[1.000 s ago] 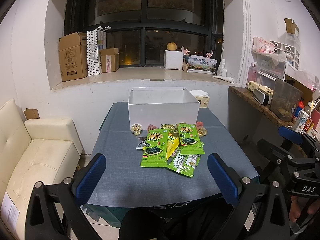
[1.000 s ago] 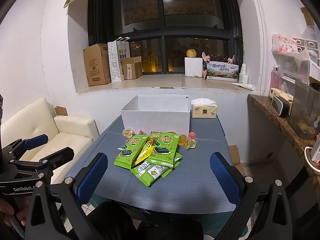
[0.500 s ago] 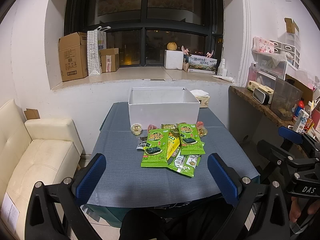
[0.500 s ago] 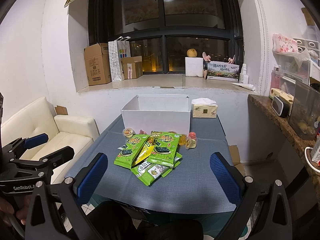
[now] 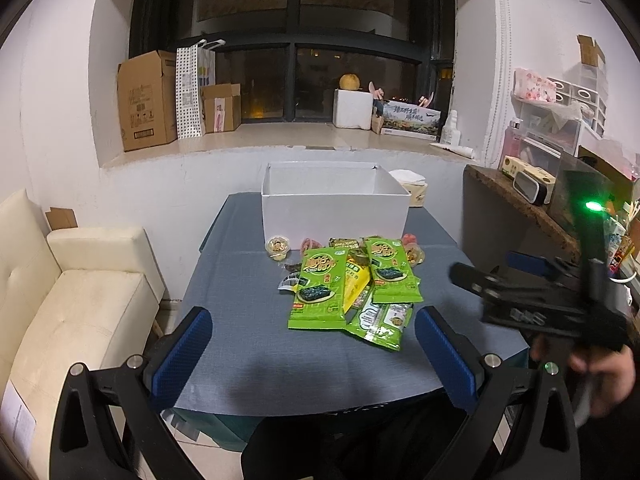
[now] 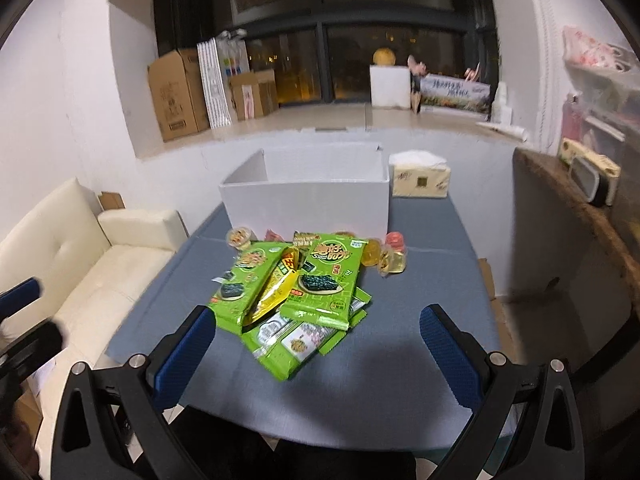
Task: Organize snacks
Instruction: 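Grasp a green seaweed packet with the right gripper while the left gripper grasps another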
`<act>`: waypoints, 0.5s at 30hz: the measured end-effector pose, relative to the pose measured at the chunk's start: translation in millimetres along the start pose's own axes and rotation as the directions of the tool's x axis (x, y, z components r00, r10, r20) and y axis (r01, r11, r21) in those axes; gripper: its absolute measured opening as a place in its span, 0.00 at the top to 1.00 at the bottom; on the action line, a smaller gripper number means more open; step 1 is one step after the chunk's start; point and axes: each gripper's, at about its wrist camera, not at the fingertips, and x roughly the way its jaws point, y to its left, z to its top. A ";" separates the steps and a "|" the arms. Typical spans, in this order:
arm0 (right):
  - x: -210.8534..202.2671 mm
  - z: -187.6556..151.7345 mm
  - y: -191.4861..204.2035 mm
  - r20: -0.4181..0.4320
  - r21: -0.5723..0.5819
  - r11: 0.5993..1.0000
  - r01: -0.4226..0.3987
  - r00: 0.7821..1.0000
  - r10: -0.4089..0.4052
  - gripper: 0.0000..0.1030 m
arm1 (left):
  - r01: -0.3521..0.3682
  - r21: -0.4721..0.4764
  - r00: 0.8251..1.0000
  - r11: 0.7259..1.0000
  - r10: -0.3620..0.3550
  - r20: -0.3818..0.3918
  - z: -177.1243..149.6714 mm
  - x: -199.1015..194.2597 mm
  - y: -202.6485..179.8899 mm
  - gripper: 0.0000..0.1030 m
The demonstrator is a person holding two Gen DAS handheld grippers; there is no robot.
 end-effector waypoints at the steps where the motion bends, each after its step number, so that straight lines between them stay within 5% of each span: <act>1: 10.6 2.1 0.0 -0.013 0.003 1.000 -0.006 1.000 0.006 0.00 | -0.001 -0.002 1.000 1.000 0.001 -0.003 0.0 2.8 1.9 0.00; 15: 163.0 9.6 -16.3 -0.244 0.132 0.991 0.012 0.970 0.021 0.00 | -0.013 -0.040 0.996 0.999 0.009 -0.091 3.9 71.7 40.0 0.00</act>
